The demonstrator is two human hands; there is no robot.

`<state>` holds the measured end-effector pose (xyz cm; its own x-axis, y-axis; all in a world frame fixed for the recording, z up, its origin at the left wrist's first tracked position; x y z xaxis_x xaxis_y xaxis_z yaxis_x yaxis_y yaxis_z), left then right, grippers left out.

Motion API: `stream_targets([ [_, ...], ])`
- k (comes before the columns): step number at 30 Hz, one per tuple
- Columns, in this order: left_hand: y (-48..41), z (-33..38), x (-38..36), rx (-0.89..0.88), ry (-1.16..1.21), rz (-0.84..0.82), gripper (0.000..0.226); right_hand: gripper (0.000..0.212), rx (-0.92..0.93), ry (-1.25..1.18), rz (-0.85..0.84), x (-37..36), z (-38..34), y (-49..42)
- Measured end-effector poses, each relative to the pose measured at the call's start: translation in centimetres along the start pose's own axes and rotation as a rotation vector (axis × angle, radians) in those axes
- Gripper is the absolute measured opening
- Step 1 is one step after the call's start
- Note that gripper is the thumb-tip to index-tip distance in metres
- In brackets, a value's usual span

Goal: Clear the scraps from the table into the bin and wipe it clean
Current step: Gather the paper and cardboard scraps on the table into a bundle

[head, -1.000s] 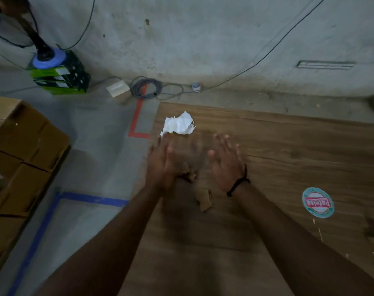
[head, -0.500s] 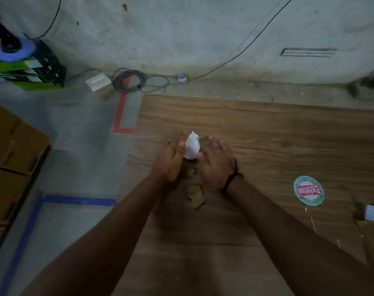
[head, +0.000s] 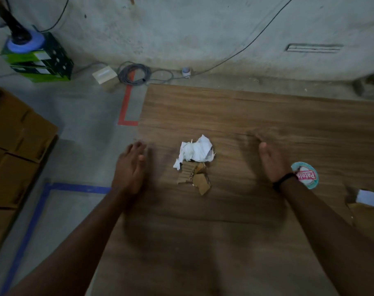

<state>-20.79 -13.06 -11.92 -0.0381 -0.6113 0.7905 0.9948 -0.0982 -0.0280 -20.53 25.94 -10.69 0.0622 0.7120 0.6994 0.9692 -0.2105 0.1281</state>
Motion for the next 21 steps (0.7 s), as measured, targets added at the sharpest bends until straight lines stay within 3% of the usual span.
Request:
stream_targets([
  [4, 1.0, 2.9, -2.6, -0.005, -0.217, -0.065, 0.078, 0.063, 0.141, 0.205, -0.112, -5.2, -4.2, -1.4],
  [7, 1.5, 6.2, -5.0, -0.072, -0.13, -0.121, 0.079, 0.072, 0.319, 0.171, -0.289, -9.9, -8.7, 0.3],
  [9, 2.4, 8.1, -6.5, -0.122, -0.035, -0.166, 0.084, 0.062, 0.414, 0.132, -0.366, -11.7, -9.8, 2.5],
  [12, 4.7, 9.9, -7.6, -0.191, 0.115, -0.251, 0.089, 0.056, 0.412, -0.028, -0.396, -11.1, -9.0, 5.8],
  [14, 6.4, 9.9, -6.9, -0.197, 0.242, -0.264, 0.082, 0.06, 0.388, -0.129, -0.364, -8.8, -7.7, 7.6],
  [16, 7.2, 8.2, -4.5, -0.128, 0.28, -0.156, 0.074, 0.059, 0.336, -0.159, -0.287, -5.2, -5.2, 8.2],
  [19, 8.2, 2.9, -0.3, 0.022, 0.12, 0.056, 0.069, 0.061, 0.173, -0.103, -0.094, 1.7, 1.7, 8.1],
  [21, 9.4, 0.6, 0.8, 0.084, -0.029, 0.004, 0.075, 0.073, -0.022, -0.009, 0.048, 5.8, 6.7, 8.2],
])
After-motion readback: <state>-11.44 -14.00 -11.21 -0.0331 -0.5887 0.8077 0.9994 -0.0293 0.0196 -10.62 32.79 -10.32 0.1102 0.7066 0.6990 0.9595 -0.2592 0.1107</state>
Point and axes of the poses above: each hand's wrist, its own y-axis away from the middle knuckle, its own x-axis out of the back of the hand, z = x × y, the point moved 4 cm from there along -y, towards the middle knuckle, and after that the axes turned 4 degrees about -x, right-handed, at the moved point
